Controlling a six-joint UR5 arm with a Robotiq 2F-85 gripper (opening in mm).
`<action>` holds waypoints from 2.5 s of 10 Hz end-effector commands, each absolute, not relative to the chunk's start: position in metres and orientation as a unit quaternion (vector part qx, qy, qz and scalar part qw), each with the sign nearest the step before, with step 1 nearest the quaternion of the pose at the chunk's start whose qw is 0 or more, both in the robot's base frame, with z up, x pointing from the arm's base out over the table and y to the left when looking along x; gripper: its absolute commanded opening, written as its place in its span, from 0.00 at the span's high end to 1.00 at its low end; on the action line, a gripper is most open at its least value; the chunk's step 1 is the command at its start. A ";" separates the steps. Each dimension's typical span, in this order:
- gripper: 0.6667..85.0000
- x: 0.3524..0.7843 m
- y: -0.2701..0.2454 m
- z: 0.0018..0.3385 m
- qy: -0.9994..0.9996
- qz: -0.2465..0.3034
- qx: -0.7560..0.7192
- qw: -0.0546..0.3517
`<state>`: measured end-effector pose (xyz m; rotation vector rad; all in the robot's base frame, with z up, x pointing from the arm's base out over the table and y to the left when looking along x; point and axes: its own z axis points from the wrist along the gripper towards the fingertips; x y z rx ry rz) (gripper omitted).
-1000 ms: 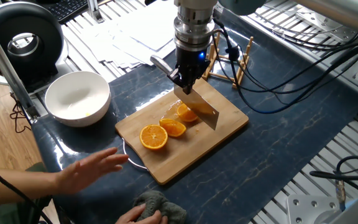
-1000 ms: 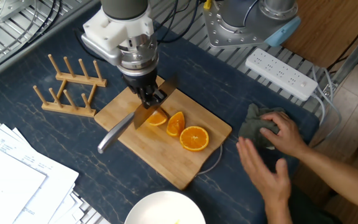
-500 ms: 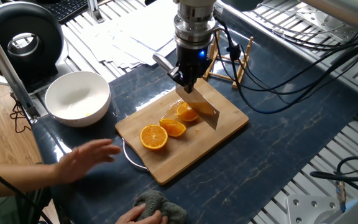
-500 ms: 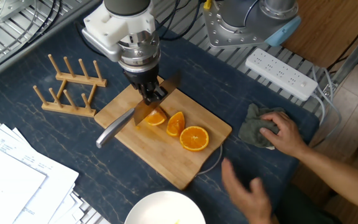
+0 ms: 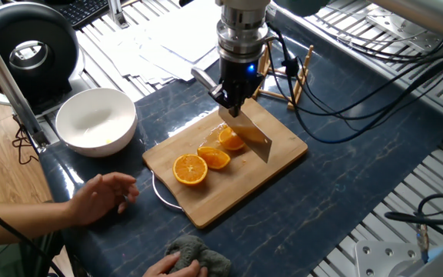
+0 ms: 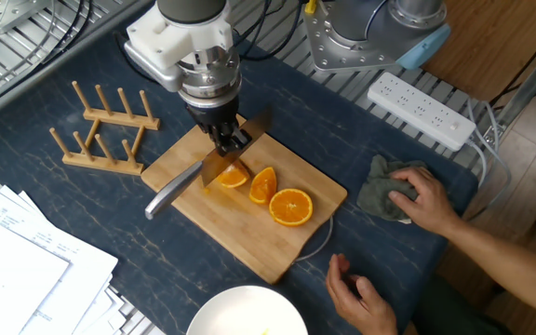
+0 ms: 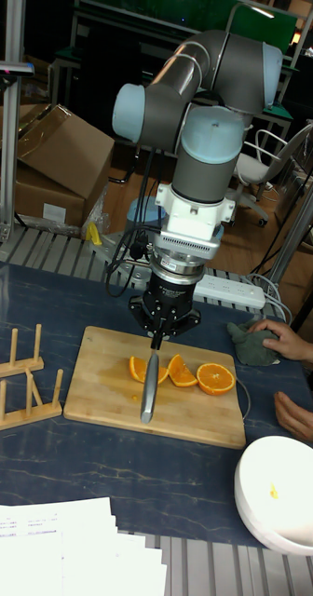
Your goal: Chop the orange
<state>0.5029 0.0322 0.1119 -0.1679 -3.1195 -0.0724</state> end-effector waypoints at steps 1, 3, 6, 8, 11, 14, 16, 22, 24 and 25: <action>0.99 0.504 0.032 0.107 -0.998 -0.030 -0.056 0.001; 0.99 0.506 0.028 0.105 -0.998 -0.031 -0.055 -0.003; 0.99 0.506 0.031 0.104 -0.998 -0.038 -0.057 -0.004; 0.99 0.508 0.030 0.102 -0.998 -0.040 -0.057 -0.005; 0.99 0.512 0.027 0.096 -0.997 -0.042 -0.057 -0.009; 0.99 0.513 0.023 0.092 -0.997 -0.046 -0.054 -0.010; 0.99 0.513 0.023 0.089 -0.997 -0.049 -0.054 -0.012; 0.99 0.518 0.026 0.079 -0.997 -0.058 -0.046 -0.022; 0.99 0.519 0.024 0.077 -0.997 -0.064 -0.043 -0.026; 0.99 0.520 0.024 0.075 -0.997 -0.064 -0.043 -0.027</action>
